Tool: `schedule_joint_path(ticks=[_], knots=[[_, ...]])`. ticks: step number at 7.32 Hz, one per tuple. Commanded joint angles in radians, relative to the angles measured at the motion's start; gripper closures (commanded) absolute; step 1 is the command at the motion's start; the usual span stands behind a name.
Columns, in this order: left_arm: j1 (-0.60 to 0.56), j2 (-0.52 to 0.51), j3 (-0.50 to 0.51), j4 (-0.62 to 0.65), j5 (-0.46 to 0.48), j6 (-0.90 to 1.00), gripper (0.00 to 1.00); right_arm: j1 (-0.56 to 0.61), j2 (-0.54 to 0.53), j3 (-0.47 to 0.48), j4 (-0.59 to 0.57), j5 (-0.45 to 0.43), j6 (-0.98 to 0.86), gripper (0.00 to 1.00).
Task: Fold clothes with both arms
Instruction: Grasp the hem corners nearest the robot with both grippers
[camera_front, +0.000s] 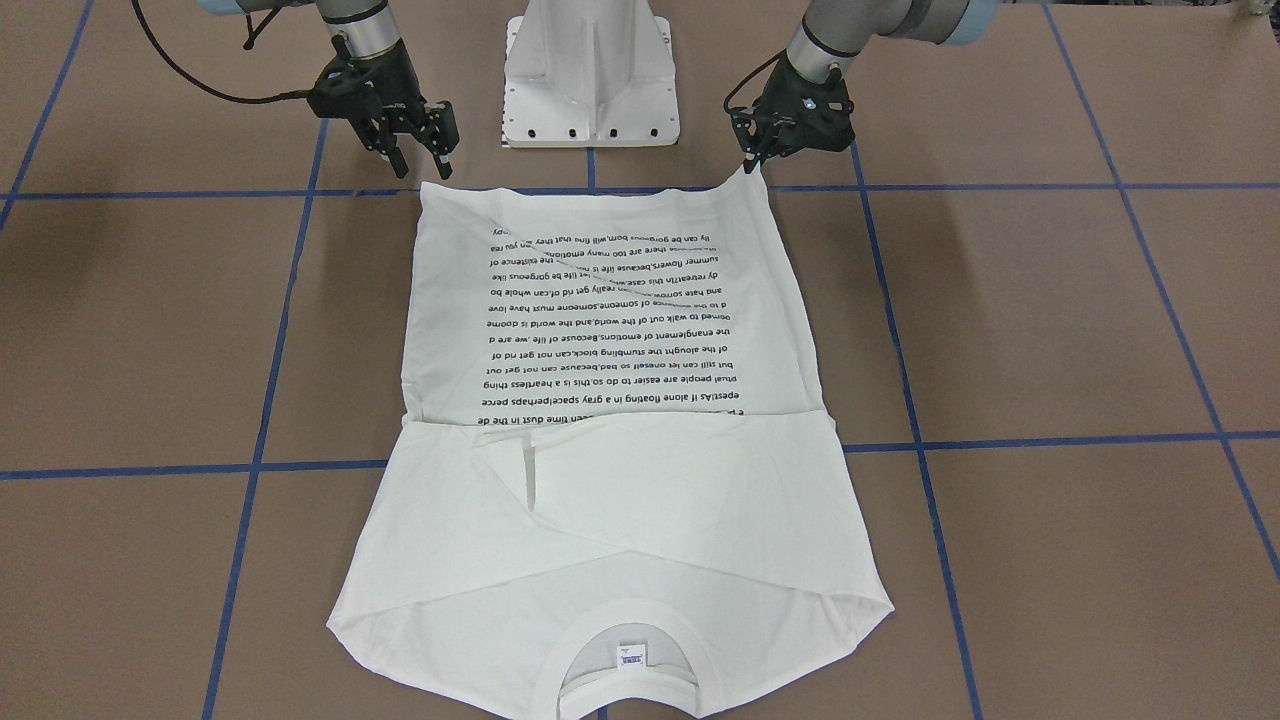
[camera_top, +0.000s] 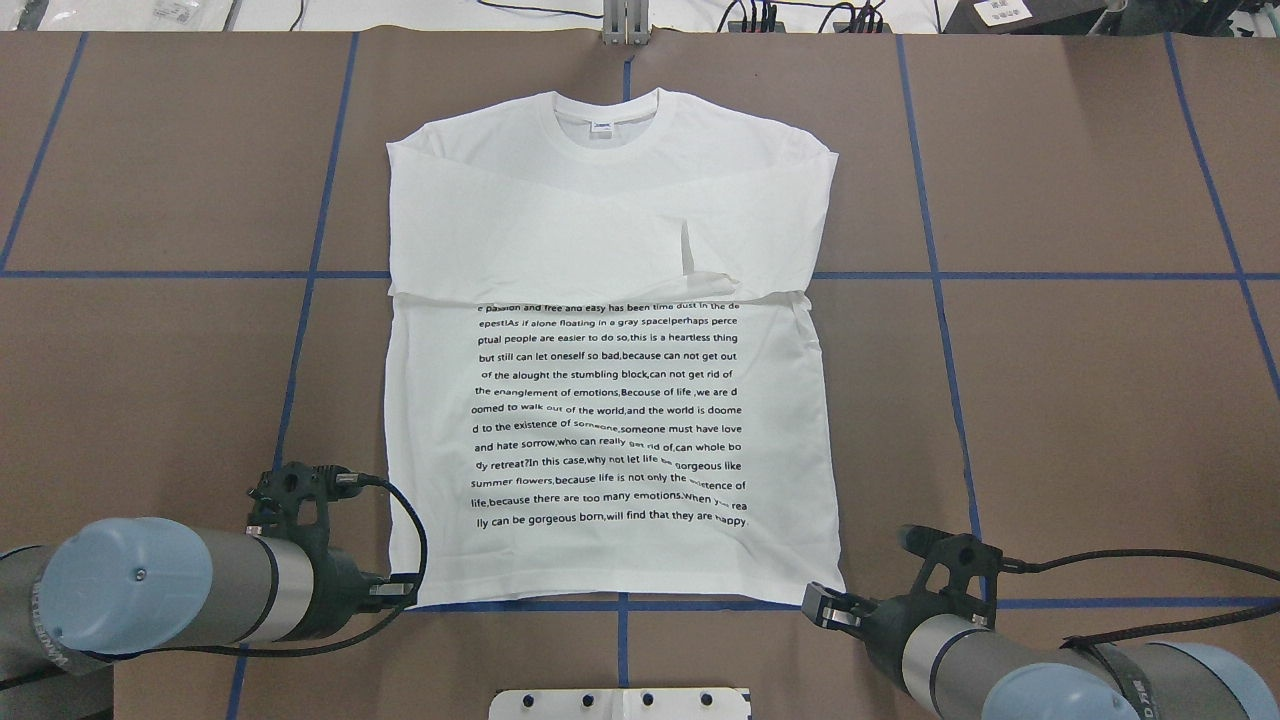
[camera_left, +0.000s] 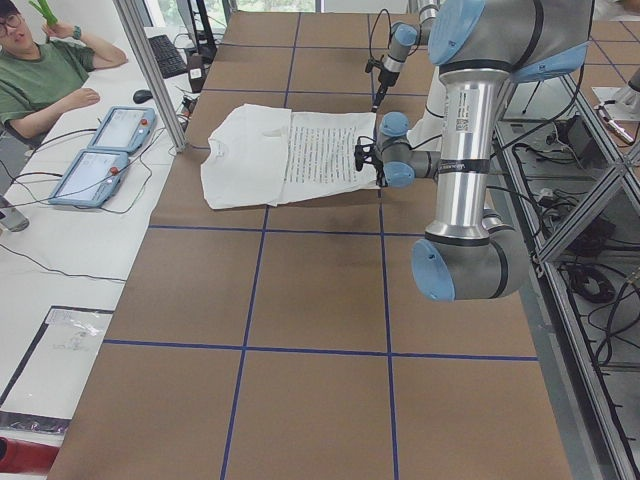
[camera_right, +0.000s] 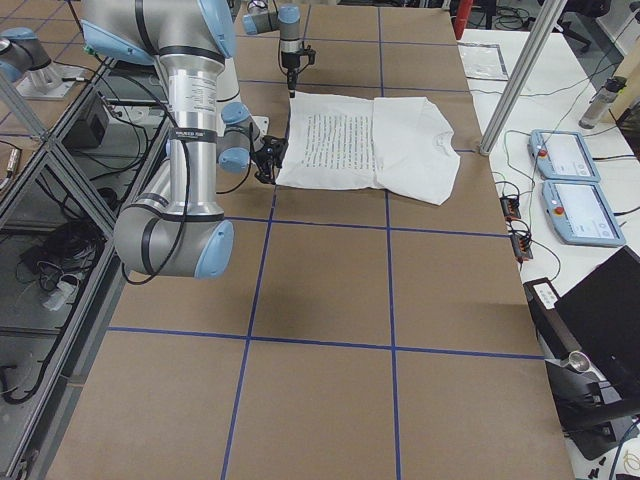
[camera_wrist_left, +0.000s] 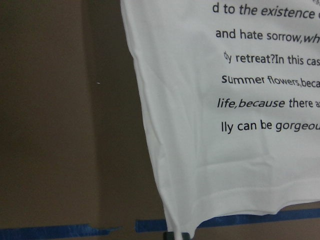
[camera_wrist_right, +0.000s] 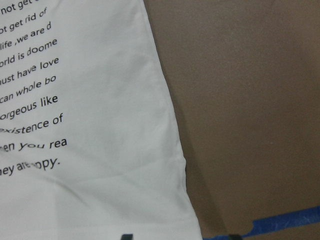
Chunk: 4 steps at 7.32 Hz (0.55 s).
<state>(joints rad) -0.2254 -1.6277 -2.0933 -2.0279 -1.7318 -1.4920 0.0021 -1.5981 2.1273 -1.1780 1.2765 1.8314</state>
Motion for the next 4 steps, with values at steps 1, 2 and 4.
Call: schedule_joint_path(ticks=[1,2,4], knots=[[0.001,-0.001,-0.002,0.000,0.000,-0.002,1.00,-0.002,0.001,-0.024,0.000,-0.008,-0.001,0.30],[0.001,-0.003,-0.002,-0.002,0.000,-0.031,1.00,-0.002,0.003,-0.029,0.000,-0.009,-0.001,0.30],[0.001,-0.003,-0.014,0.000,0.000,-0.034,1.00,-0.004,0.015,-0.033,0.000,-0.012,-0.001,0.45]])
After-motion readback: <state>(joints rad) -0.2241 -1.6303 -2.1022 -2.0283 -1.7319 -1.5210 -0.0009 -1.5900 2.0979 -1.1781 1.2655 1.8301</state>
